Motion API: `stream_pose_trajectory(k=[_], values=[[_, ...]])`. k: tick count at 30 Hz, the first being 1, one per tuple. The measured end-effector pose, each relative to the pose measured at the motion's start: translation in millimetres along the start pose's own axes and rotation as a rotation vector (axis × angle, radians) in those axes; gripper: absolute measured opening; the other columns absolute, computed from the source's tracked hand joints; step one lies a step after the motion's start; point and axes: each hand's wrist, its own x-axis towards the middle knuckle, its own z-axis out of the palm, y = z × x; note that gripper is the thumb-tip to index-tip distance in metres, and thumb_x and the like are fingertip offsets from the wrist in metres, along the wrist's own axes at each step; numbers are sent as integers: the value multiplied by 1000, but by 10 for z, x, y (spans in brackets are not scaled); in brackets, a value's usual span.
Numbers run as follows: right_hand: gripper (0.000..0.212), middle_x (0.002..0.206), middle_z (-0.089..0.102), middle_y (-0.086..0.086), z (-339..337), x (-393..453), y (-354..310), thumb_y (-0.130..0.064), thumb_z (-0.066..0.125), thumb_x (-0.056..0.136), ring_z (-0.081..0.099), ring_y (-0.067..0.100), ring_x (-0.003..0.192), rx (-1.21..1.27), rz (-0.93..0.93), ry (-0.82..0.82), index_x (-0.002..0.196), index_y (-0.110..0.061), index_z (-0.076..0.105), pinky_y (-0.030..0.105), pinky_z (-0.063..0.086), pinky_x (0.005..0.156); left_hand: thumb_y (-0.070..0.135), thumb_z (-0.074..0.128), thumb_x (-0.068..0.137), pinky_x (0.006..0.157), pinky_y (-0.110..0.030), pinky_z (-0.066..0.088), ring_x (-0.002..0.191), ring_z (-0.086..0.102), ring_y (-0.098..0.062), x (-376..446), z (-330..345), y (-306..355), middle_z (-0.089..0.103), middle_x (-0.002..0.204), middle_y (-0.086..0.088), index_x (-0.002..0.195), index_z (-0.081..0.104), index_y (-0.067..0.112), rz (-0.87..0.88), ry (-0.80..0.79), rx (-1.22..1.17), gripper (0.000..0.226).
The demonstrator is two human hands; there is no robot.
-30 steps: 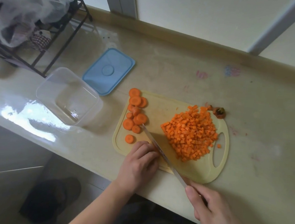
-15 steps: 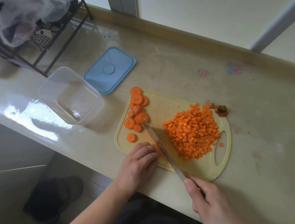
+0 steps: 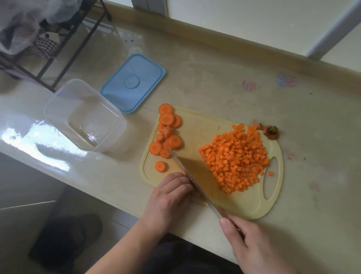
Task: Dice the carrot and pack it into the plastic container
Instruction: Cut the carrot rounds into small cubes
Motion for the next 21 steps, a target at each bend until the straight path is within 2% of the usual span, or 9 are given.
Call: stream_pose_trajectory(k=[2, 5, 9, 11, 13, 15, 17, 19, 21], values=[[18, 62, 48, -47, 19, 78, -16, -39, 41, 95, 51, -22, 72, 41, 10, -26, 99, -48, 56, 0, 36, 65, 11, 62, 100, 95, -33, 53, 104, 66, -26, 7, -1, -5, 72, 105, -7, 94, 74, 2, -5, 12, -10, 16], [30, 64, 49, -50, -47, 67, -10, -42, 43, 90, 52, -25, 76, 87, -3, -32, 117, -43, 56, -2, 36, 67, 6, 60, 99, 93, -33, 53, 103, 66, -26, 35, -30, 4, 71, 104, -8, 91, 72, 0, 17, 13, -24, 16], [32, 117, 42, -57, -178, -120, 117, -59, 43, 88, 37, -27, 119, -79, -47, -2, 119, -56, 51, -6, 25, 95, -3, 55, 87, 84, -32, 51, 95, 61, -24, -3, -244, 41, 64, 97, -6, 82, 63, 9, -31, 171, -97, 16], [37, 122, 50, -46, -236, -204, 227, -70, 36, 88, 44, -19, 120, -244, -81, 0, 123, -65, 46, 2, 34, 98, -1, 50, 79, 79, -28, 47, 90, 59, -16, 57, -455, 69, 58, 91, -5, 81, 59, 13, -174, 352, -75, 17], [47, 103, 71, -20, -249, -278, 328, -80, 26, 84, 65, -1, 97, -395, -75, -26, 130, -72, 27, 19, 53, 84, 3, 48, 75, 78, -24, 45, 88, 58, -10, 230, -669, 103, 58, 87, -5, 80, 61, 8, -267, 432, -54, 15], [50, 66, 66, -8, -258, -294, 417, -77, 23, 88, 65, 8, 58, -608, -108, -19, 136, -65, 25, 29, 55, 53, 6, 54, 78, 77, -23, 45, 85, 59, -10, 482, -846, 145, 62, 88, -1, 86, 64, 8, -270, 285, -113, 13], [50, 49, 51, -5, -264, -270, 411, -69, 23, 94, 51, 14, 37, -731, -192, 16, 136, -50, 44, 29, 44, 33, 11, 65, 82, 75, -23, 47, 84, 60, -10, 687, -929, 163, 66, 94, 4, 97, 69, 13, -218, -86, -136, 15], [55, 45, 45, -4, -270, -266, 432, -64, 23, 96, 45, 16, 31, -824, -316, 76, 126, -38, 61, 29, 37, 29, 28, 69, 86, 78, -24, 49, 88, 60, -9, 790, -889, 146, 67, 98, 6, 105, 73, 16, -90, -437, -12, 23], [58, 45, 44, -2, -284, -269, 430, -62, 22, 96, 43, 17, 30, -882, -371, 105, 122, -34, 65, 28, 33, 28, 49, 62, 87, 80, -32, 52, 91, 61, -15, 835, -804, 157, 69, 99, 3, 107, 75, 16, -17, -634, 67, 41]])
